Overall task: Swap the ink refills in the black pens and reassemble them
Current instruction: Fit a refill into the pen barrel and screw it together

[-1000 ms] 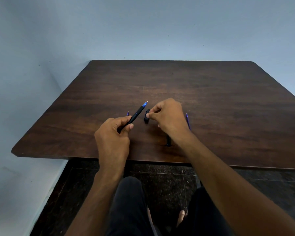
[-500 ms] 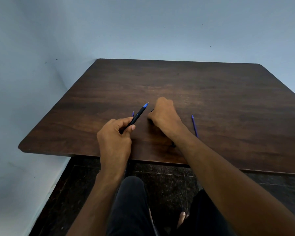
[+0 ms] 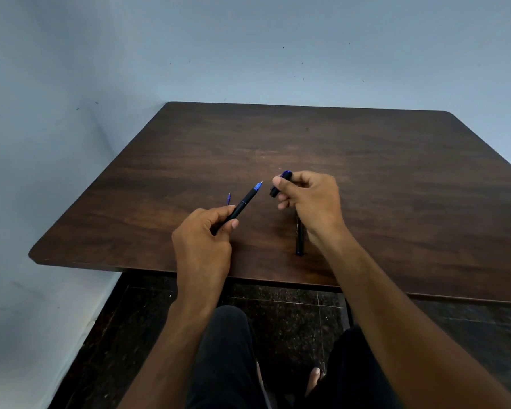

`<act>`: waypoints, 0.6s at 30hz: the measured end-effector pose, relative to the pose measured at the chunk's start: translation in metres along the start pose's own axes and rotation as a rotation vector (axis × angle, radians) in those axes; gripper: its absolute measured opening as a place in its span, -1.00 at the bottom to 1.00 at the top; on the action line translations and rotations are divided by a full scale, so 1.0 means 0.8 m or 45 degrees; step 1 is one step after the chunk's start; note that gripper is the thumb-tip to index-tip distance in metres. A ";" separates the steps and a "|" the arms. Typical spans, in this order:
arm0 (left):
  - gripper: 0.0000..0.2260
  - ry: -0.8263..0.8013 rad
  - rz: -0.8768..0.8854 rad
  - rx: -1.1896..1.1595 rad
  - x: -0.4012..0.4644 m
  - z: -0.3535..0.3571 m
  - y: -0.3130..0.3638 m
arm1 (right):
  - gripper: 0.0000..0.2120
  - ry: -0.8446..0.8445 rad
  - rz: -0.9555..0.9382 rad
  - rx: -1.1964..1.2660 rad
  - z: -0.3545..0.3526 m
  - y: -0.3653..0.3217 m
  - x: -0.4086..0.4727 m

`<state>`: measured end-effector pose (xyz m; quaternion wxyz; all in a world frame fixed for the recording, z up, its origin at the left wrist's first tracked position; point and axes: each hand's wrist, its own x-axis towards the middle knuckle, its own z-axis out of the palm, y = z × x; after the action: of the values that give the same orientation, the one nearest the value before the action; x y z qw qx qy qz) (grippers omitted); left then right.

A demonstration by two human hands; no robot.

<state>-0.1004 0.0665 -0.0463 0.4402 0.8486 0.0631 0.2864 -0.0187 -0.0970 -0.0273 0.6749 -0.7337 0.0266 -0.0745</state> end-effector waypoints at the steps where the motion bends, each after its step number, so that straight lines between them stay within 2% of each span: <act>1: -0.75 -0.004 0.003 -0.003 -0.001 0.001 0.001 | -0.94 -0.018 0.032 0.136 -0.005 -0.001 -0.003; 5: -0.75 -0.029 0.024 0.006 -0.004 0.005 0.003 | -0.87 -0.138 0.135 0.541 -0.019 -0.010 -0.009; 18: -0.75 -0.064 0.083 -0.006 -0.009 0.011 0.010 | -0.82 -0.257 0.163 0.504 -0.019 -0.002 -0.016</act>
<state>-0.1030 0.0527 -0.0470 0.4343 0.8560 0.0237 0.2793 -0.0335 -0.1102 -0.0255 0.8083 -0.5874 -0.0098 0.0384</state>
